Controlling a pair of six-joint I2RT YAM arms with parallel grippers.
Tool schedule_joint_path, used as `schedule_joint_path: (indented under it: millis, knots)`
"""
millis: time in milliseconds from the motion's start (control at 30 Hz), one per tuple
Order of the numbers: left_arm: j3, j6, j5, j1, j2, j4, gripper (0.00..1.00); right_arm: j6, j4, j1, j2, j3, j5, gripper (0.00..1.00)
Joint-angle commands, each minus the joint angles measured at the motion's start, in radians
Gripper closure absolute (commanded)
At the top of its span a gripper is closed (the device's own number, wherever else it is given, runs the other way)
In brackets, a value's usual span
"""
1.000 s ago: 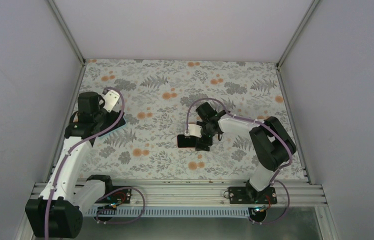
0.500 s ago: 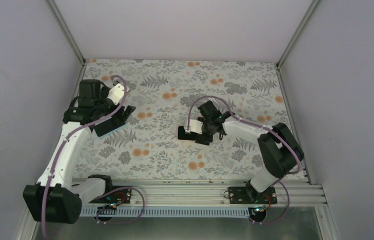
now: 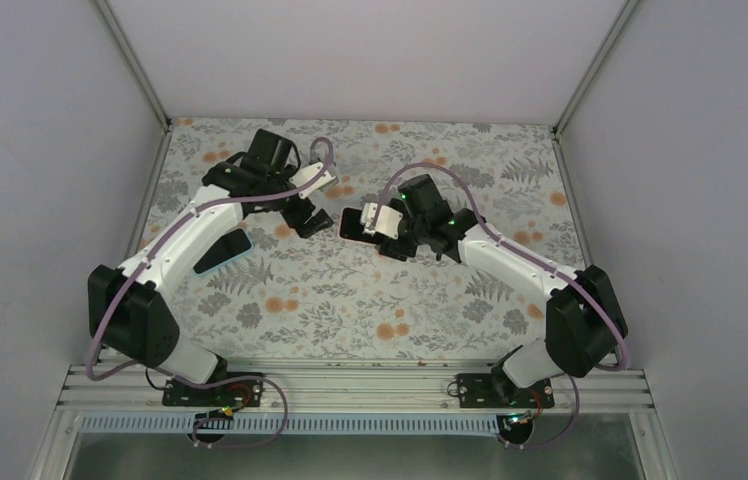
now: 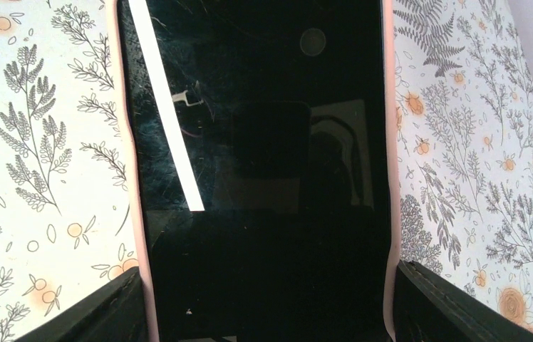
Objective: Take the phone out of the phone case
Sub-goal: Pick up the phone at the center of the board.
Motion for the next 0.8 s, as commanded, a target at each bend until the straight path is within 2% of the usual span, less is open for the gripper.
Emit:
schedule_joint_path:
  millis: [0, 300, 567, 633, 700, 767]
  knots:
    - [0.074, -0.002, -0.01, -0.011, 0.052, -0.041, 0.0, 0.027, 0.066, 0.046, -0.032, 0.039, 0.035, 0.47]
    - [0.139, 0.06, 0.201, -0.011, 0.16, -0.139, 0.0, 0.024, 0.106, 0.082, -0.058, 0.043, 0.082, 0.48]
    - [0.141, 0.042, 0.305, -0.003, 0.222, -0.167, 0.0, 0.022, 0.127, 0.102, -0.07, 0.065, 0.116, 0.49]
    - [0.163, 0.033, 0.353, 0.003, 0.242, -0.175, 0.04, 0.023, 0.128, 0.114, -0.068, 0.066, 0.127, 0.49]
    - [0.198, 0.022, 0.379, 0.007, 0.271, -0.19, 0.13, 0.023, 0.131, 0.127, -0.069, 0.066, 0.135, 0.49]
    - [0.229, 0.024, 0.441, 0.02, 0.297, -0.22, 0.15, 0.023, 0.138, 0.134, -0.068, 0.064, 0.148, 0.49]
